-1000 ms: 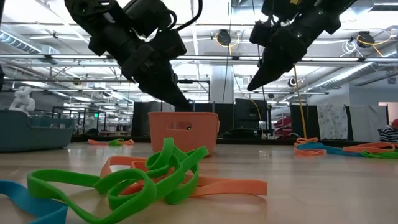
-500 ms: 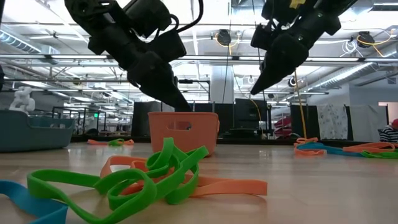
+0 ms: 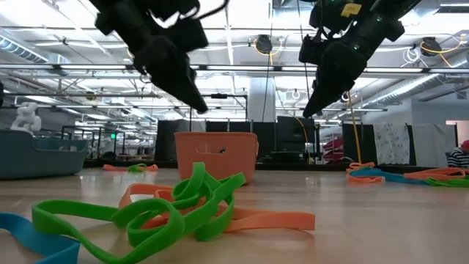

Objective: Sort rubber bands into baskets
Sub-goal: Put the blue rubber band into the orange bin

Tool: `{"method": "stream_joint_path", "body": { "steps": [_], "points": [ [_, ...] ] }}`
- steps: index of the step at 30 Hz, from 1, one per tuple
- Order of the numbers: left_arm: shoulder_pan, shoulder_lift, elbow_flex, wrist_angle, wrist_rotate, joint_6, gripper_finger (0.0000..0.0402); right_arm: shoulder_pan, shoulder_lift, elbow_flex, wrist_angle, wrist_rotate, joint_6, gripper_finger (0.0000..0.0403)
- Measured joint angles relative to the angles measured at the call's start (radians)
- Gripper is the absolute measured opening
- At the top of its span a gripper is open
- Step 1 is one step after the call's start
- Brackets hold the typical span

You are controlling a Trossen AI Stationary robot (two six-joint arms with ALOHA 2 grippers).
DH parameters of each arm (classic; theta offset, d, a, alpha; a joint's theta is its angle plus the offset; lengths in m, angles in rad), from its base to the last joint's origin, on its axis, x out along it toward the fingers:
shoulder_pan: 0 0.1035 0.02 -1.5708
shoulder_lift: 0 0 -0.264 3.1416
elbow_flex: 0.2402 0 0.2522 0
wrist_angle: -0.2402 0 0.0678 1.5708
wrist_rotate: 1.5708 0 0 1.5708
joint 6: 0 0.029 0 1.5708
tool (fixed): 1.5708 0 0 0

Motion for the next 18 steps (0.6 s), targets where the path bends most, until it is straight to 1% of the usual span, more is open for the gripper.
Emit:
{"method": "stream_joint_path", "body": {
  "steps": [3, 7, 11, 13, 16, 18],
  "points": [
    [0.000, -0.064, 0.000, -0.105, -0.045, -0.018, 0.0122, 0.003, 0.000, 0.000, -0.004, -0.001, 0.010, 0.0105],
    [0.003, -0.129, -0.002, -0.222, -0.129, -0.031, 0.0122, 0.006, 0.000, 0.000, -0.035, 0.000, 0.040, 0.0105],
    [0.018, -0.164, -0.041, -0.236, -0.187, -0.021, 0.0122, 0.001, 0.000, 0.000, -0.053, 0.010, 0.062, 0.0105],
    [0.034, -0.175, -0.071, -0.185, -0.194, 0.005, 0.0122, -0.008, 0.000, 0.000, -0.064, 0.055, 0.067, 0.0105],
    [0.069, -0.197, -0.152, -0.048, -0.193, 0.060, 0.0122, -0.048, 0.000, 0.000, -0.122, 0.127, 0.079, 0.0105],
    [0.104, -0.207, -0.212, 0.070, -0.168, 0.090, 0.0122, -0.096, 0.000, 0.000, -0.173, 0.130, 0.093, 0.0105]
  ]
}}
